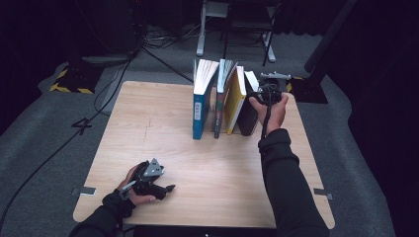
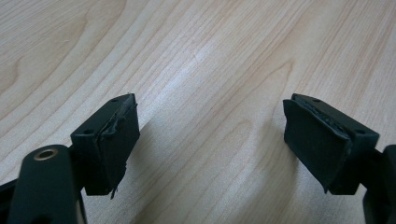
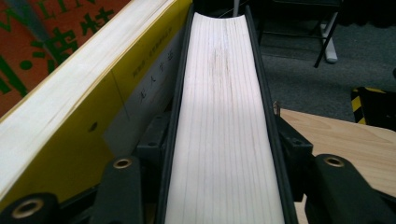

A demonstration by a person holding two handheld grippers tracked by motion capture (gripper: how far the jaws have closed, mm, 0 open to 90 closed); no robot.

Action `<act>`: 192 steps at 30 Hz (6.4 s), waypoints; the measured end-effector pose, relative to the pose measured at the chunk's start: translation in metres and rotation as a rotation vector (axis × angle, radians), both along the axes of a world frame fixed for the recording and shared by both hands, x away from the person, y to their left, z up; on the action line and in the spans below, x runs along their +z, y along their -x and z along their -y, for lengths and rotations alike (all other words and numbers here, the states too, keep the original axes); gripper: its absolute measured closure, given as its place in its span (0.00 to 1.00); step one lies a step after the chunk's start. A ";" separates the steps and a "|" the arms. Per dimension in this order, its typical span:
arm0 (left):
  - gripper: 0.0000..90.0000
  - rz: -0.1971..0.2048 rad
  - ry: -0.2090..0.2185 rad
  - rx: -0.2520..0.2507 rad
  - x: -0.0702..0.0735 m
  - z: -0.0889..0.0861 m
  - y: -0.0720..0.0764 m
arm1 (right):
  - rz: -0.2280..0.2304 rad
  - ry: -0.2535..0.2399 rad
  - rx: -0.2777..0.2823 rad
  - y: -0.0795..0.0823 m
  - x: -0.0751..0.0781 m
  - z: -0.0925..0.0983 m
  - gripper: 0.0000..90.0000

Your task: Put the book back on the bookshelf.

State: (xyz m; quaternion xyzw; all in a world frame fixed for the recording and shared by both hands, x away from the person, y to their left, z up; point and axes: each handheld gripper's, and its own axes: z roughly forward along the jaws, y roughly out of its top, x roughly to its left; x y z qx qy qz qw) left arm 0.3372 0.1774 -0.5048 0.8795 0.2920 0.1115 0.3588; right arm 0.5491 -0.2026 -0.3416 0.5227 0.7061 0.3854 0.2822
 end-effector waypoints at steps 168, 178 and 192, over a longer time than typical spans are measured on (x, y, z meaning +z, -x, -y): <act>0.20 -0.005 0.003 0.007 0.000 0.000 -0.002 | -0.125 0.082 0.395 0.221 -0.163 0.172 0.30; 0.20 -0.003 0.003 0.007 0.000 0.000 -0.002 | -0.126 0.082 0.393 0.221 -0.163 0.172 0.30; 0.20 -0.007 0.006 0.006 0.000 0.001 -0.004 | -0.127 0.081 0.384 0.221 -0.163 0.172 0.28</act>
